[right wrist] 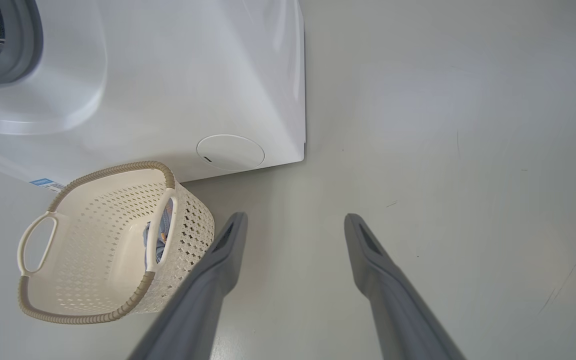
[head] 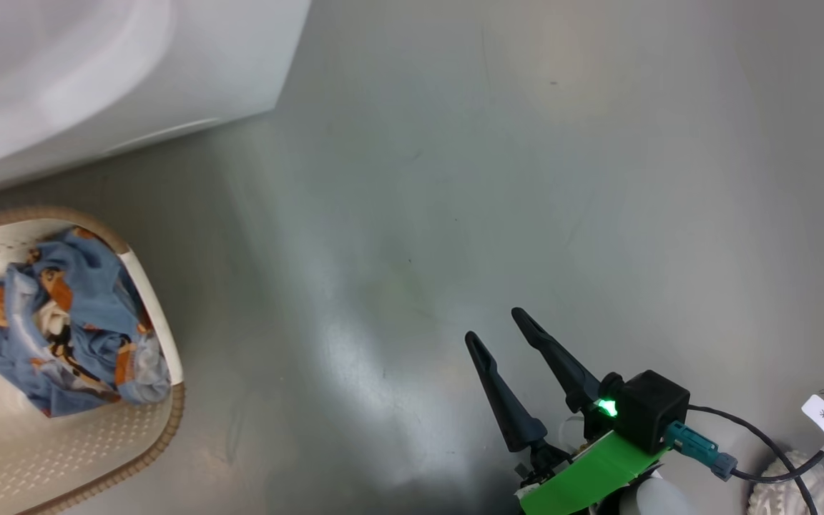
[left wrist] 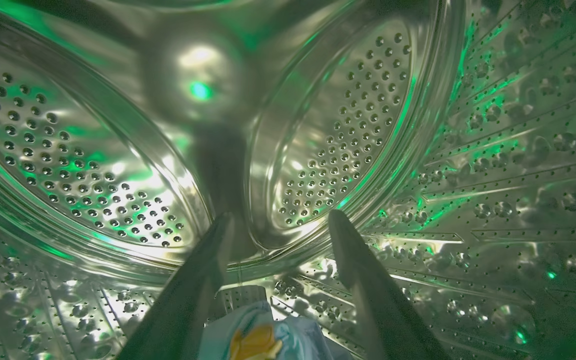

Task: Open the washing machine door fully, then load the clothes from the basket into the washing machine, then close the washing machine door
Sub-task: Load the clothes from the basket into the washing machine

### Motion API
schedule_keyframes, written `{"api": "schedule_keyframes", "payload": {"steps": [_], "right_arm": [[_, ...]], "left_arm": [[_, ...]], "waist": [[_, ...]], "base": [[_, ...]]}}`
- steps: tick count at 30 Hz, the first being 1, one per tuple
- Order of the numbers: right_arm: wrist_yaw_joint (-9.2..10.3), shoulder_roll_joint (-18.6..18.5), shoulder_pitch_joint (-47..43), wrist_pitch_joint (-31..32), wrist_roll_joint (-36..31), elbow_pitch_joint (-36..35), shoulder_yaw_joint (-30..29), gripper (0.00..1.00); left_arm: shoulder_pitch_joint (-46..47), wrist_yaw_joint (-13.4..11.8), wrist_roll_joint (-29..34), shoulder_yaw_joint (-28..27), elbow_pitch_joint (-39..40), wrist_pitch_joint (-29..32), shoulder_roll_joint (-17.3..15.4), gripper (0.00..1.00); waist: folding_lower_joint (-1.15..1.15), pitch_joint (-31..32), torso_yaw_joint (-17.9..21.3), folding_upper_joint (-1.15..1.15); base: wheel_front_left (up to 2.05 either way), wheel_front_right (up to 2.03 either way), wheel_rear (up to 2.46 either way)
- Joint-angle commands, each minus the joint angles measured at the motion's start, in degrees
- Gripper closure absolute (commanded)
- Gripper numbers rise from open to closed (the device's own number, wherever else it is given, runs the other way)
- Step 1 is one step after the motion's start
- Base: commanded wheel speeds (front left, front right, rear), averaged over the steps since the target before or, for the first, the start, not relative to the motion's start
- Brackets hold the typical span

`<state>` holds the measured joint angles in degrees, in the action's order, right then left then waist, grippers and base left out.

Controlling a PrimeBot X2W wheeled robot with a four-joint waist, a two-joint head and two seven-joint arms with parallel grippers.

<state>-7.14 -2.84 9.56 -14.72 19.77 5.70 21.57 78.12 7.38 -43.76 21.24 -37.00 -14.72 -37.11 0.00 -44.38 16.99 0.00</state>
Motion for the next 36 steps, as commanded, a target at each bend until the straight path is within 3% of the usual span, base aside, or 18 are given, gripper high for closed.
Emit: {"api": "schedule_keyframes", "payload": {"steps": [1, 9, 24, 36], "right_arm": [[-0.35, -0.04, -0.72, -0.28, -0.06, -0.66, 1.09, 0.0], [-0.35, -0.04, 0.32, -0.28, -0.82, 0.75, -0.55, 0.0], [-0.35, -0.04, 1.27, -0.28, -0.36, 4.92, -4.53, 0.0], [-0.35, -0.04, -0.51, -0.28, -1.16, 8.73, -6.27, 0.0]], "left_arm": [[-1.54, 0.11, 0.74, -1.31, 1.44, -0.28, -2.47, 0.0], [-6.41, 0.11, 0.78, -2.52, 1.64, -0.28, 0.36, 0.0], [-19.77, 0.11, 1.03, -5.33, 4.03, -0.28, 8.51, 0.0], [-33.45, 0.11, 6.56, -9.91, 9.6, -0.28, 14.79, 0.0]], "waist": [[0.0, 0.86, -0.79, 0.0], [0.0, 4.4, -3.12, 0.0], [0.0, 13.42, -9.21, 0.0], [0.0, 23.28, -12.63, 0.0]], "base": [[0.0, 0.0, 0.0], [0.0, 0.0, 0.0], [0.0, 0.0, 0.0], [0.0, 0.0, 0.0]]}}
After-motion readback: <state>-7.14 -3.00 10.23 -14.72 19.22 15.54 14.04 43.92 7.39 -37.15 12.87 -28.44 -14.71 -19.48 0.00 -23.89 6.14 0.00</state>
